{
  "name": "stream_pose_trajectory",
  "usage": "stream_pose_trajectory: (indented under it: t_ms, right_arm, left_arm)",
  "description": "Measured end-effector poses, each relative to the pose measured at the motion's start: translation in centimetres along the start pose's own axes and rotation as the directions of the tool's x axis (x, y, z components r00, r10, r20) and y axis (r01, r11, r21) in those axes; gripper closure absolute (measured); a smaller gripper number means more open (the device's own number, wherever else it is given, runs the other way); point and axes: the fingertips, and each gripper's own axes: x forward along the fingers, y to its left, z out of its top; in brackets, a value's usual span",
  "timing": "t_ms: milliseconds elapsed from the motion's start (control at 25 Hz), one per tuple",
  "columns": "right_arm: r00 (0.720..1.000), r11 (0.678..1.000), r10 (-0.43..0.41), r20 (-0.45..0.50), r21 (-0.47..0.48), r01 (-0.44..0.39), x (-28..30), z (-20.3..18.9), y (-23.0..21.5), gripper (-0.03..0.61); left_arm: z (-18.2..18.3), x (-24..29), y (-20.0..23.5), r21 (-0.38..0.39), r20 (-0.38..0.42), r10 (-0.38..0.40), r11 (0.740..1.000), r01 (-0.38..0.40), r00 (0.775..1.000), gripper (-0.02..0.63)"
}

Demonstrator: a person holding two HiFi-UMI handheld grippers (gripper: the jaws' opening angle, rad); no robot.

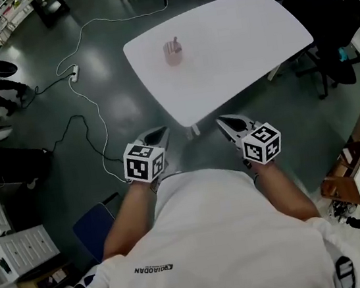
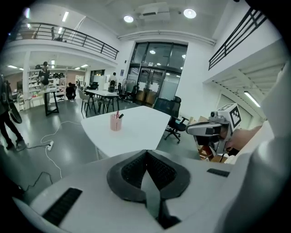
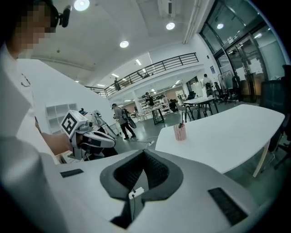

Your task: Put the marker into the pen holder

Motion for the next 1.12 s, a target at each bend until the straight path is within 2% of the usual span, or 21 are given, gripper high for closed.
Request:
stream_pose_trajectory:
  t_ms: [200, 320, 520, 760, 1120]
  right_arm:
    - [0.998, 0.998, -0.061, -0.006, 0.004, 0.061, 2.0, 0.1, 1.1, 0.558]
    - [0.997, 0.997, -0.071, -0.021, 0.017, 0.071, 2.8, -0.4, 1.7, 0.558]
    - [0.995, 0.998, -0.061, -0.074, 0.021, 0.063, 3.7, -1.5, 2.3, 0.558]
    - [0.995, 0.996, -0.083, -0.061, 0.038, 0.086, 4.3, -1.9, 2.4, 0.559]
    - [0.992, 0.993, -0.11, -0.054, 0.039, 0.112, 3.9, -2.2, 2.5, 0.559]
  left_arm:
    - [1.0, -0.5, 3.0, 0.039, -0.007, -0.046, 0.998, 0.046, 0.999, 0.588]
    - [0.9, -0.2, 4.1, 0.039, -0.027, -0.062, 0.997, 0.063, 0.998, 0.588]
    - [1.4, 0.9, 4.1, 0.021, -0.032, -0.099, 0.995, 0.1, 0.995, 0.588]
    - [1.2, 1.3, 3.5, 0.042, -0.046, -0.135, 0.99, 0.137, 0.99, 0.588]
    - [0.4, 0.7, 4.1, 0.046, -0.054, -0.131, 0.99, 0.133, 0.99, 0.588]
